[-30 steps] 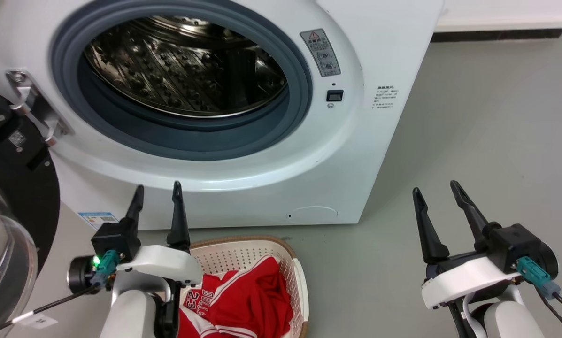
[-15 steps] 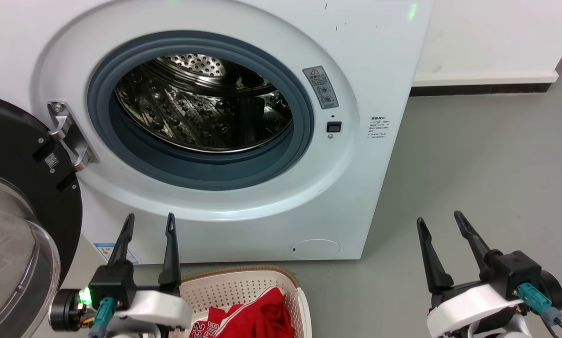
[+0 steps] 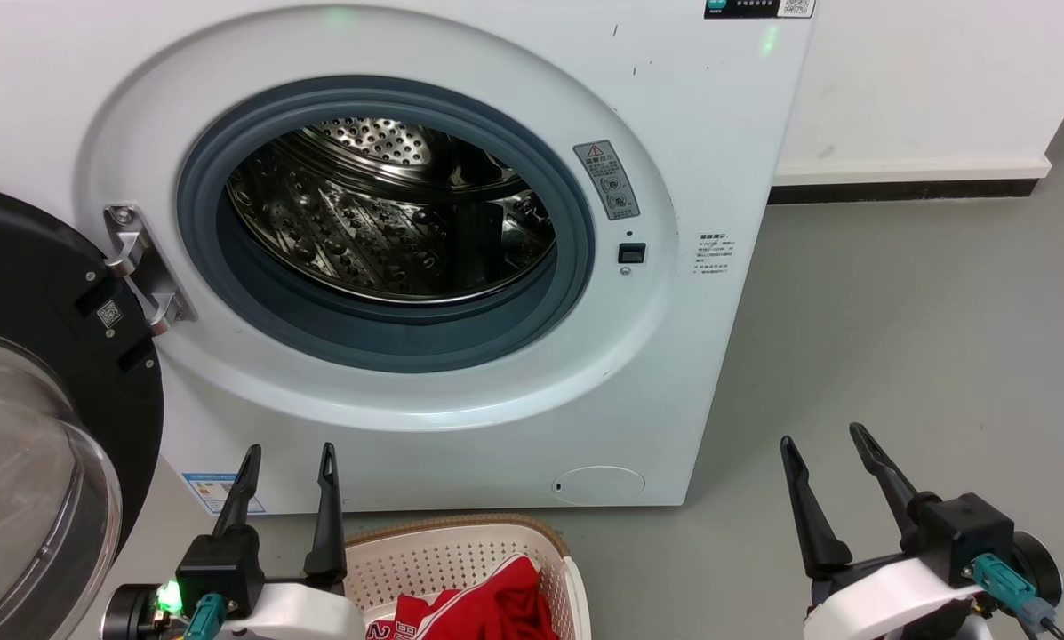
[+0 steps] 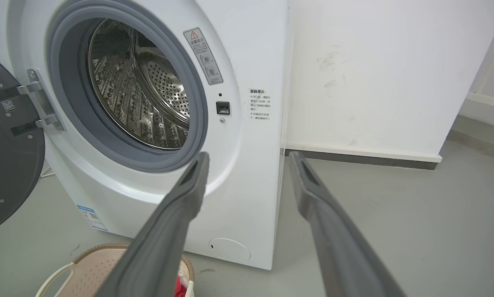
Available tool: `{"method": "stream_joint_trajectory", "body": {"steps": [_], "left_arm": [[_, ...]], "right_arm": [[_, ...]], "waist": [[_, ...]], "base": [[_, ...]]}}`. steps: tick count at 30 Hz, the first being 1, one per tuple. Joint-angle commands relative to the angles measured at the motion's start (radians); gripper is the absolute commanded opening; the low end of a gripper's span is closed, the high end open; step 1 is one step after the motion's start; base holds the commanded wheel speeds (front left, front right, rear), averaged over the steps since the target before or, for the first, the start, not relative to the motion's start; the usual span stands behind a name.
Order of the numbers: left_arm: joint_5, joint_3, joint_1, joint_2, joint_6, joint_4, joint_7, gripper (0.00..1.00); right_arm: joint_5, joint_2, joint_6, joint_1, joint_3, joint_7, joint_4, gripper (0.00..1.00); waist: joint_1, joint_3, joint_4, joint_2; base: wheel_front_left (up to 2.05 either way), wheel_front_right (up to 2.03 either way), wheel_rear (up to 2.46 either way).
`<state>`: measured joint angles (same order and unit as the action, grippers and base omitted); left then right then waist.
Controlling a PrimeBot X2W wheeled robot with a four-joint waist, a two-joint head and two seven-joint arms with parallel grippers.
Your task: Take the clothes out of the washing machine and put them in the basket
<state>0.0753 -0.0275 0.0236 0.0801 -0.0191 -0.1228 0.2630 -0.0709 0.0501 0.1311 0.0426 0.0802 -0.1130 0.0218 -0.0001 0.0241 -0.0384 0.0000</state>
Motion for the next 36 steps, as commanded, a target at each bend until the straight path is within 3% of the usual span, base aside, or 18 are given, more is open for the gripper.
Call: {"method": "stream_joint_trajectory", "body": {"steps": [1,17,18,36], "left_arm": [[0.008,-0.002,0.009,0.003,-0.007,-0.004,0.002,1.0],[0.019,-0.014,0.012,0.014,-0.013,-0.006,0.0,1.0],[0.018,-0.013,0.004,0.01,-0.009,-0.004,0.0,0.0],[0.328,0.023,-0.028,-0.001,0.025,-0.04,-0.082,0.0]], "right_arm": [[-0.003,0.0,-0.001,0.011,0.002,0.002,-0.005,1.0],[-0.01,0.0,-0.001,0.014,0.001,-0.007,0.004,1.0],[-0.008,0.0,0.0,0.004,0.001,-0.003,0.003,0.0],[-0.346,0.02,0.0,-0.026,-0.011,0.023,0.051,0.0]], "waist": [[0.0001,-0.001,-0.001,0.0],[0.0001,-0.001,-0.006,0.0],[0.0001,-0.001,-0.006,0.0],[0.0001,-0.004,0.0,0.0]], "base": [[0.0,0.0,0.0],[0.0,0.0,0.0],[0.0,0.0,0.0],[0.0,0.0,0.0]]}}
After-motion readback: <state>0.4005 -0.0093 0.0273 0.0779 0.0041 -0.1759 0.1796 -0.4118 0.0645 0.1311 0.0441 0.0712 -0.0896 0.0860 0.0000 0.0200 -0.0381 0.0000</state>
